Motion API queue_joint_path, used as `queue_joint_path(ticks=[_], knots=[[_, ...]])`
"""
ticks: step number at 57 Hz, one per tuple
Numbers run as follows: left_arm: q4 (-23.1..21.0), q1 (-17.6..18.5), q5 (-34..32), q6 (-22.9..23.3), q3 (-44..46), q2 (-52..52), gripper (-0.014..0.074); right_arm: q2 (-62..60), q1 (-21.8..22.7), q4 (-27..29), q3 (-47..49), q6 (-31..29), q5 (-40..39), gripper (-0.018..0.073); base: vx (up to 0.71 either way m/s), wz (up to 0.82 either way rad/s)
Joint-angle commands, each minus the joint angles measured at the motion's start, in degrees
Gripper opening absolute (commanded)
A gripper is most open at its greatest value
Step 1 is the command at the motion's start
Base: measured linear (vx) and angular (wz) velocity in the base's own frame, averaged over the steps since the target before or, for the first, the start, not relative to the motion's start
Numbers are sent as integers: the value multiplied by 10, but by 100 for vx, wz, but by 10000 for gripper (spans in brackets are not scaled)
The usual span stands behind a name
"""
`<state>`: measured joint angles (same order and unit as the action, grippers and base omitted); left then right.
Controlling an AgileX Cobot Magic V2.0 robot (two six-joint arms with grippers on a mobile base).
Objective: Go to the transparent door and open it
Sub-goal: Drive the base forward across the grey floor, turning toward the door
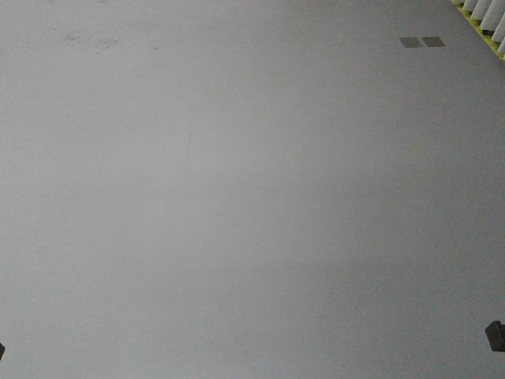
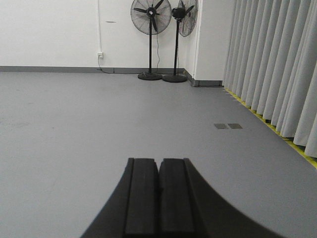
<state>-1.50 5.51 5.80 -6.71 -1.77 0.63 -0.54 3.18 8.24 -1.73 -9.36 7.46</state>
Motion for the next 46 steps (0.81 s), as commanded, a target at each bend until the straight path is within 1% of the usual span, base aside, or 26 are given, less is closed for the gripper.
queue_joint_path(ticks=[1,46], knots=[[-3,2,-47,0,-9,8,-6,-9,3,-2,-2,-5,-47,-1,0,0],[-3,2,-47,0,-9,8,-6,-9,3,-2,-2,-5,-47,-1,0,0]])
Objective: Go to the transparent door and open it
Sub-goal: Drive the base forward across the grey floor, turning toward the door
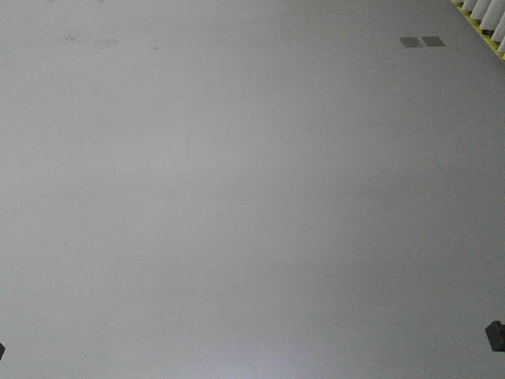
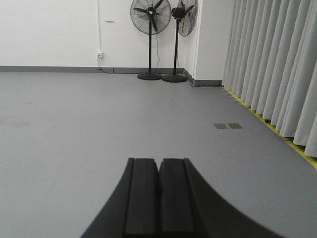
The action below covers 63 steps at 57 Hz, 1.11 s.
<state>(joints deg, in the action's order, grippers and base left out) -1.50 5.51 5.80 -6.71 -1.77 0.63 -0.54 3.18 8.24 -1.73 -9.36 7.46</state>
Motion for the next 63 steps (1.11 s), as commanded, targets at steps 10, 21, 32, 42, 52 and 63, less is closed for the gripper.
queue_joint_path(ticks=[10,21,32,42,52,63], knots=[[-3,2,-47,0,-9,8,-6,-9,3,-2,-2,-5,-47,-1,1,0],[-3,2,-47,0,-9,8,-6,-9,3,-2,-2,-5,-47,-1,6,1],[-3,2,-47,0,-9,8,-6,-9,3,-2,-2,-5,-47,-1,11,8],[-3,2,-47,0,-9,8,-6,-9,3,-2,-2,-5,-47,-1,16,17],[-3,2,-47,0,-9,8,-6,-9,3,-2,-2,-5,-47,-1,18,13],[-3,2,-47,0,-9,8,-6,-9,3,-2,-2,-5,-47,-1,20,-4]])
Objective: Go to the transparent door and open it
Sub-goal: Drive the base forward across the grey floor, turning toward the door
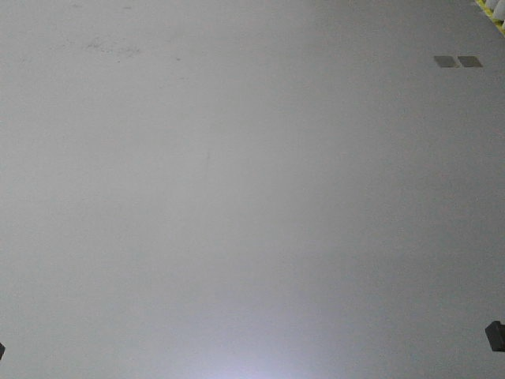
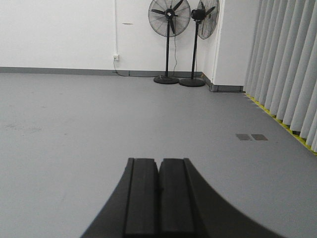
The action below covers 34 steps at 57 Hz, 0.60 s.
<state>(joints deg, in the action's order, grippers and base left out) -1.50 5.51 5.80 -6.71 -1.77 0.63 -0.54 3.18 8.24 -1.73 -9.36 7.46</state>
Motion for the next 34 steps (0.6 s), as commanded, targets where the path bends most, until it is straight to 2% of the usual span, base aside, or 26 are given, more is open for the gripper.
queue_joint_path(ticks=[1,34], knots=[[-3,2,-47,0,-9,8,-6,-9,3,-2,-2,-5,-47,-1,23,-10],[-3,2,-47,0,-9,8,-6,-9,3,-2,-2,-5,-47,-1,28,-1]])
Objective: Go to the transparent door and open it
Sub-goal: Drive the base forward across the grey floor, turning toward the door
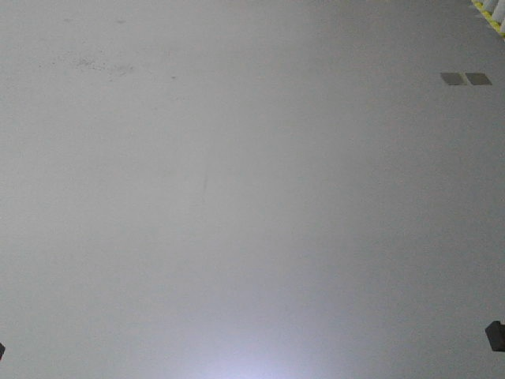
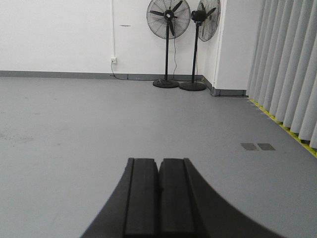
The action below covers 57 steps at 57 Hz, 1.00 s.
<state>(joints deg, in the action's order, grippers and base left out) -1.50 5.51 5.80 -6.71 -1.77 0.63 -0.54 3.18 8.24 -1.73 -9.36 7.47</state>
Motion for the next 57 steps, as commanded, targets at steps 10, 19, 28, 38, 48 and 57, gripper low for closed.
queue_joint_path(ticks=[10,19,28,38,48,57], knots=[[-3,2,-47,0,-9,8,-6,-9,3,-2,-2,-5,-47,-1,36,8],[-3,2,-47,0,-9,8,-6,-9,3,-2,-2,-5,-47,-1,40,14],[-3,2,-47,0,-9,8,-6,-9,3,-2,-2,-5,-47,-1,42,20],[-3,2,-47,0,-9,8,-6,-9,3,-2,-2,-5,-47,-1,43,28],[-3,2,-47,0,-9,8,-6,-9,3,-2,-2,-5,-47,-1,44,35],[-3,2,-47,0,-9,8,-6,-9,3,-2,-2,-5,-47,-1,43,41]])
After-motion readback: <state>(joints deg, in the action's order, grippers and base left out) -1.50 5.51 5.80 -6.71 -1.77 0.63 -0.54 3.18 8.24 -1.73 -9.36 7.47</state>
